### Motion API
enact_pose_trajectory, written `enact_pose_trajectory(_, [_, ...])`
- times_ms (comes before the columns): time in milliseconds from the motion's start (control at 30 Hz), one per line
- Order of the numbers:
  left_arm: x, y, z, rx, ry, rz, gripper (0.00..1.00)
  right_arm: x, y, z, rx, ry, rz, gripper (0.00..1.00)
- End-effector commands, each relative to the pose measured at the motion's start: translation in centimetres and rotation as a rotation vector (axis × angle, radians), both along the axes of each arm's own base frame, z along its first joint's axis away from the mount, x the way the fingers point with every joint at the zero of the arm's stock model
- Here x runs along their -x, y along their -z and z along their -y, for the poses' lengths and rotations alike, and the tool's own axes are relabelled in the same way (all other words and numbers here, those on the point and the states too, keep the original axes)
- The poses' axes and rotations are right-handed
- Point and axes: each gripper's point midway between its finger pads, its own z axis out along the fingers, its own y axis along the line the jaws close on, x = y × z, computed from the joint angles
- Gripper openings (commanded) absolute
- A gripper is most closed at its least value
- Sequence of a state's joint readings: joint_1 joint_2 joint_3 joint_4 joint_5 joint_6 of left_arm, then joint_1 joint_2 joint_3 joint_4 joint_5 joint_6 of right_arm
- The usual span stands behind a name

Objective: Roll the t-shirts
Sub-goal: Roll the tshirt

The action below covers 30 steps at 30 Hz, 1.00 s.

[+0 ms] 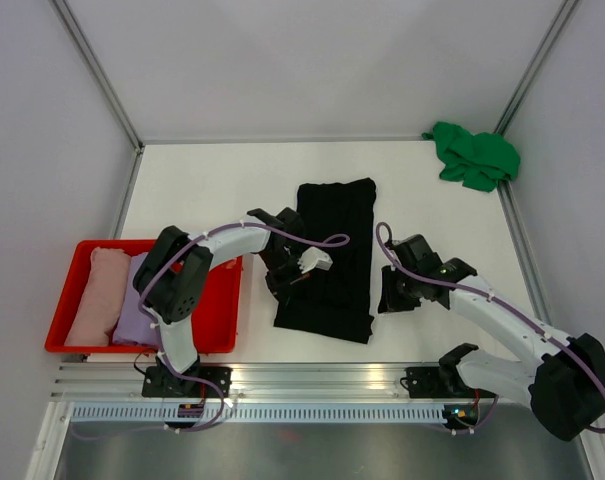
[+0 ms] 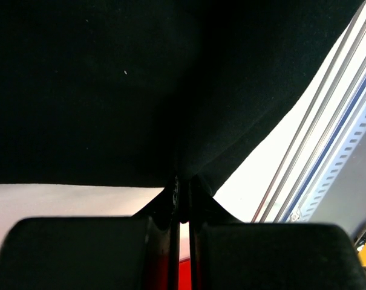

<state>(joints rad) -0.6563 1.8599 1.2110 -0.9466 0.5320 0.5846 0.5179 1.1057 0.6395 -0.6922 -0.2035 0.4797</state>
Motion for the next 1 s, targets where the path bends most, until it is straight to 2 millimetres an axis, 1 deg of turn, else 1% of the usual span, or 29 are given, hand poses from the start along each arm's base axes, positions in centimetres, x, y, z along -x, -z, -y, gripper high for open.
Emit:
enact_pose_trajectory(0, [-0.9, -0.6, 0.8, 0.018, -0.028, 0.019, 0.03, -2.2, -4.0, -1.0, -0.044, -0.018, 0.15, 0.23])
enact_pose_trajectory(33, [-1.0, -0.6, 0.8, 0.019, -0.027, 0.021, 0.03, -2.9, -4.9, -1.9, -0.088, -0.03, 0.202, 0.2])
enact_pose_trajectory(67, [-1.0, -0.7, 0.8, 0.017, -0.027, 0.024, 0.03, -2.4, -5.7, -3.3, -0.132, -0.059, 0.226, 0.14])
enact_pose_trajectory(100, [-1.0, -0.6, 0.7, 0.011, -0.027, 0.027, 0.04, -1.8, -5.3, -4.0, -0.157, -0.073, 0.217, 0.11])
enact_pose_trajectory(133, [-1.0, -0.5, 0.6, 0.01, -0.027, 0.028, 0.04, -1.3, -5.7, -5.7, -0.225, -0.116, 0.227, 0.06])
enact_pose_trajectory(167, [-1.0, -0.5, 0.5, 0.003, -0.029, 0.031, 0.04, -0.8, -5.2, -6.4, -0.254, -0.099, 0.198, 0.04])
enact_pose_trajectory(200, [-0.9, -0.4, 0.4, 0.001, -0.031, 0.029, 0.04, -0.1, -3.8, -6.5, -0.252, -0.093, 0.165, 0.02])
enact_pose_trajectory(233, [-0.9, -0.4, 0.3, -0.006, -0.031, 0.028, 0.05, 0.2, -3.4, -7.3, -0.276, -0.101, 0.162, 0.0])
enact_pose_trajectory(267, [-1.0, -0.3, 0.1, -0.015, -0.032, 0.036, 0.06, 0.5, -2.8, -7.5, -0.286, -0.094, 0.144, 0.0])
enact_pose_trajectory(300, [-0.9, -0.3, 0.0, -0.022, -0.033, 0.039, 0.08, 0.9, -1.5, -7.3, -0.28, -0.065, 0.108, 0.0])
enact_pose_trajectory(333, [-1.0, -0.3, -0.2, -0.028, -0.036, 0.046, 0.12, 0.7, -1.0, -7.5, -0.283, -0.056, 0.107, 0.0])
enact_pose_trajectory(400, [-1.4, -0.7, -0.6, -0.048, -0.044, 0.08, 0.16, 0.4, 0.2, -6.8, -0.247, -0.01, 0.107, 0.0])
enact_pose_trajectory(433, [-1.5, -0.9, -0.8, -0.052, -0.046, 0.092, 0.24, 0.3, 0.5, -6.7, -0.238, 0.0, 0.106, 0.0])
enact_pose_trajectory(500, [-1.9, -1.5, -1.2, -0.063, -0.045, 0.135, 0.33, 0.1, 0.8, -6.5, -0.23, 0.017, 0.105, 0.0])
enact_pose_trajectory(533, [-2.2, -2.6, -1.2, -0.044, -0.046, 0.171, 0.41, 0.0, 1.0, -6.5, -0.233, 0.025, 0.099, 0.0])
enact_pose_trajectory(600, [-2.5, -4.1, -1.0, -0.005, -0.02, 0.221, 0.49, 0.2, 1.3, -6.5, -0.23, 0.024, 0.083, 0.0])
enact_pose_trajectory(633, [-2.8, -5.7, -0.7, 0.04, 0.002, 0.277, 0.55, 0.2, 1.5, -6.7, -0.227, 0.017, 0.075, 0.0])
enact_pose_trajectory(700, [-2.8, -7.4, -0.5, 0.081, 0.039, 0.339, 0.59, 0.1, 1.6, -6.9, -0.228, 0.006, 0.076, 0.0])
enact_pose_trajectory(733, [-2.3, -8.4, 0.0, 0.108, 0.079, 0.377, 0.61, -0.1, 1.6, -6.9, -0.226, 0.001, 0.078, 0.0])
enact_pose_trajectory(767, [-2.1, -8.7, 0.1, 0.116, 0.125, 0.414, 0.62, -0.3, 1.4, -7.1, -0.227, -0.003, 0.088, 0.0])
enact_pose_trajectory(800, [-1.2, -8.2, -0.1, 0.105, 0.158, 0.416, 0.62, -0.4, 1.3, -7.0, -0.222, -0.007, 0.09, 0.0])
enact_pose_trajectory(833, [0.1, -8.0, 0.6, 0.107, 0.221, 0.43, 0.63, -0.4, 1.4, -7.0, -0.216, -0.01, 0.089, 0.0])
enact_pose_trajectory(867, [0.5, -7.8, 0.4, 0.09, 0.252, 0.468, 0.65, -0.6, 1.2, -7.0, -0.212, -0.022, 0.096, 0.0])
enact_pose_trajectory(900, [1.9, -6.3, 0.7, 0.083, 0.308, 0.477, 0.66, -0.6, 1.3, -6.9, -0.206, -0.026, 0.093, 0.0])
enact_pose_trajectory(933, [1.9, -6.1, 0.5, 0.073, 0.325, 0.525, 0.68, -0.6, 1.4, -6.7, -0.202, -0.025, 0.09, 0.0])
enact_pose_trajectory(967, [2.5, -4.6, -0.2, 0.052, 0.352, 0.525, 0.69, -0.7, 1.4, -6.7, -0.203, -0.026, 0.09, 0.01])
